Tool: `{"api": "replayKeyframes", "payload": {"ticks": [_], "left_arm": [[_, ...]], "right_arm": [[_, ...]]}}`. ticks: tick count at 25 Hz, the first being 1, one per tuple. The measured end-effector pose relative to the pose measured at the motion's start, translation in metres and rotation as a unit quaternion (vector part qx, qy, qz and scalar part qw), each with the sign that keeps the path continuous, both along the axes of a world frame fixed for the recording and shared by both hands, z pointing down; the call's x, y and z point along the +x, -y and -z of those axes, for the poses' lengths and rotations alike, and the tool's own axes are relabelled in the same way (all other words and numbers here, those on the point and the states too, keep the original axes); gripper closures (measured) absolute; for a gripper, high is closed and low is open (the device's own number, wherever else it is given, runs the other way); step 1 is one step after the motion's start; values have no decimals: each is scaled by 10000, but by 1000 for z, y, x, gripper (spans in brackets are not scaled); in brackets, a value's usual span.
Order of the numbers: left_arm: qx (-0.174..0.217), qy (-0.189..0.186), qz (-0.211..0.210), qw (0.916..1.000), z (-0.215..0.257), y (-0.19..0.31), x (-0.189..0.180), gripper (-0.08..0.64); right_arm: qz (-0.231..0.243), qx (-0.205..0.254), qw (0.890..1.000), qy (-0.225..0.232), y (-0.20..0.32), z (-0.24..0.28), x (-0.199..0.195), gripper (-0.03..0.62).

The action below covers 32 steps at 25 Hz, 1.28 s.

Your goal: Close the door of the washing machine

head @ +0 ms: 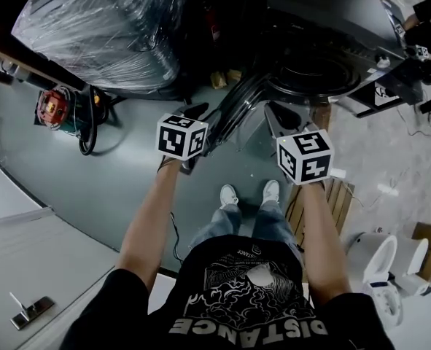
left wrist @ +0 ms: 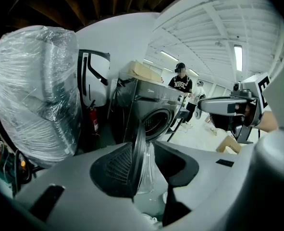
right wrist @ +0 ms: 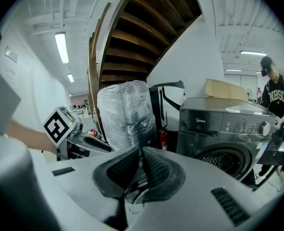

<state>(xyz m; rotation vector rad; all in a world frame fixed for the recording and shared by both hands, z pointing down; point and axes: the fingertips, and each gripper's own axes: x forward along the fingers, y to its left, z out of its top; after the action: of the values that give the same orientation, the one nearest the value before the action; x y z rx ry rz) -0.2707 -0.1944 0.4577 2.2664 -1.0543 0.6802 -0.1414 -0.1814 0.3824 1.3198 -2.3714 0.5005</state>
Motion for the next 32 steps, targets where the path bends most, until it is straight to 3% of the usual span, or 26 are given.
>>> {"api": "replayKeyframes", "payload": {"ticks": [12,28,32], "left_arm": [[-440,-115,-435,9980,-55,2,0,377],[-729,-177,-114,9971,-101,24,11,362],[-680,13,-113,9976,-102,24,17,393]], "right_arm": [[-39,-319,9995,-21,-14,-38,-6,568],[159,-720,9972,136,-40,-96,26,568],[210,-783,9966,127,-43,-103,35,568]]}}
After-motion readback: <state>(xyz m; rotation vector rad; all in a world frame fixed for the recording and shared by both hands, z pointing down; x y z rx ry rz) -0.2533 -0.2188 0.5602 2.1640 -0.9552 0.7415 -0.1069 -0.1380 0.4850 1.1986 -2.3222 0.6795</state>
